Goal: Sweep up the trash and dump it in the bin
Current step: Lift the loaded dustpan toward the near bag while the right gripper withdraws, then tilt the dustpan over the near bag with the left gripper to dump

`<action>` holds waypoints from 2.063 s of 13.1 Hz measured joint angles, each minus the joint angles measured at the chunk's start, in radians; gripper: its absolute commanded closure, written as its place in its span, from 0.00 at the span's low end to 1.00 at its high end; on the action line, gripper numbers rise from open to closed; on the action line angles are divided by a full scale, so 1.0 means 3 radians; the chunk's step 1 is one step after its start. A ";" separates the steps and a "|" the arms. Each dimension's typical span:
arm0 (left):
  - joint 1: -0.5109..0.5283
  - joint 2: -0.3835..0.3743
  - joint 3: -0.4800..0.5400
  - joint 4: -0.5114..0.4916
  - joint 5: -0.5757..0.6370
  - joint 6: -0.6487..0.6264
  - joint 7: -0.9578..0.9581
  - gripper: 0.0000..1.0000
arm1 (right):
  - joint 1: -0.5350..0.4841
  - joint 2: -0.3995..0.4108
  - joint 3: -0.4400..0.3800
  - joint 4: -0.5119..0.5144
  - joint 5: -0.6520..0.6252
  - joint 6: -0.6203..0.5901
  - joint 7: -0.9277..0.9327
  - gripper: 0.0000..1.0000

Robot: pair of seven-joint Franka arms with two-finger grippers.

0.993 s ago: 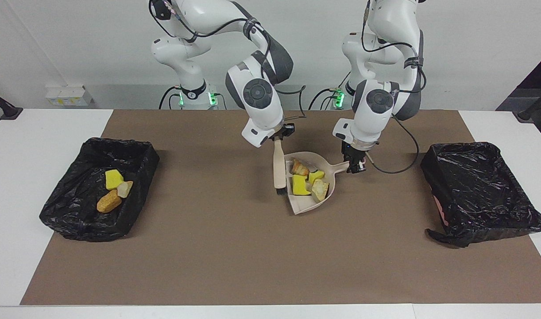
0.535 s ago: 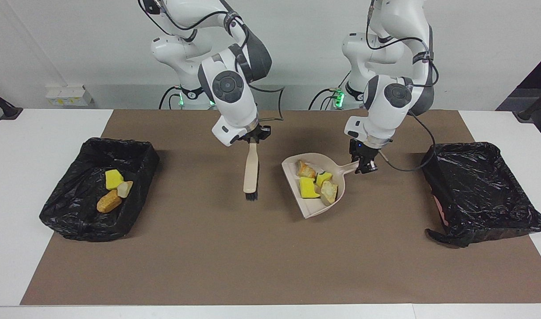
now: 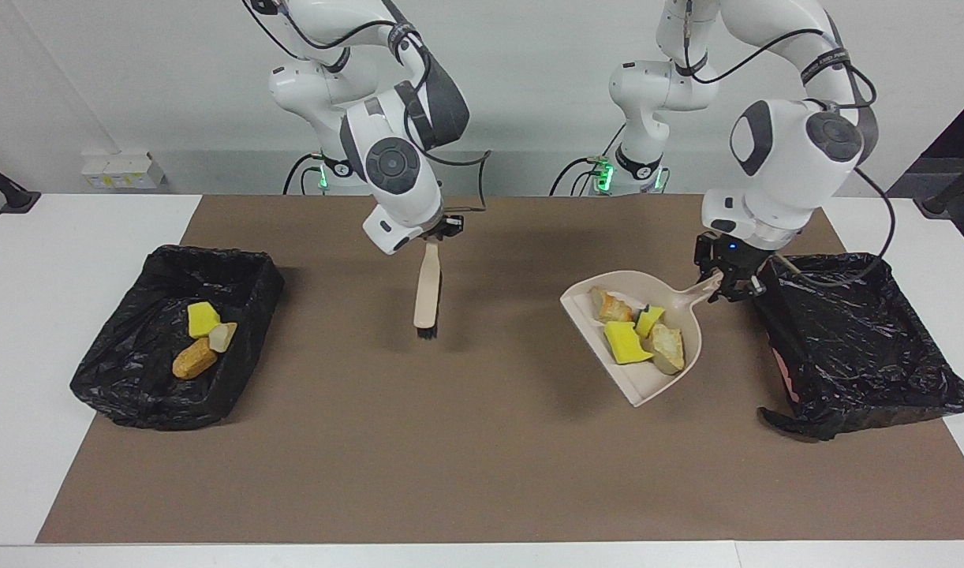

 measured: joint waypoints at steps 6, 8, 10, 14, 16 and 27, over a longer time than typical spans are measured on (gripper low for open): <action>0.0518 0.0402 -0.0003 0.0578 -0.0005 -0.0219 0.0600 1.00 | 0.0718 -0.0383 0.0029 -0.0771 0.0250 0.0640 0.0353 1.00; 0.0504 0.0402 -0.0034 0.0585 -0.0005 -0.0219 0.0601 1.00 | 0.0912 -0.0378 0.0031 -0.0968 0.0252 0.0789 0.0440 1.00; 0.0503 0.0402 -0.0043 0.0585 -0.0005 -0.0219 0.0601 1.00 | 0.0979 -0.0373 0.0031 -0.1183 0.0253 0.0989 0.0443 1.00; 0.0503 0.0402 -0.0044 0.0585 -0.0005 -0.0219 0.0601 1.00 | 0.1038 -0.0366 0.0030 -0.1396 0.0255 0.1227 0.0463 0.27; 0.0503 0.0402 -0.0044 0.0585 -0.0005 -0.0219 0.0601 1.00 | 0.1053 -0.0366 0.0030 -0.1346 0.0255 0.1249 0.0531 0.00; 0.0511 0.0402 -0.0023 0.0585 -0.0005 -0.0219 0.0601 1.00 | 0.0142 -0.0376 -0.0045 0.0052 -0.0401 0.0374 -0.0035 0.00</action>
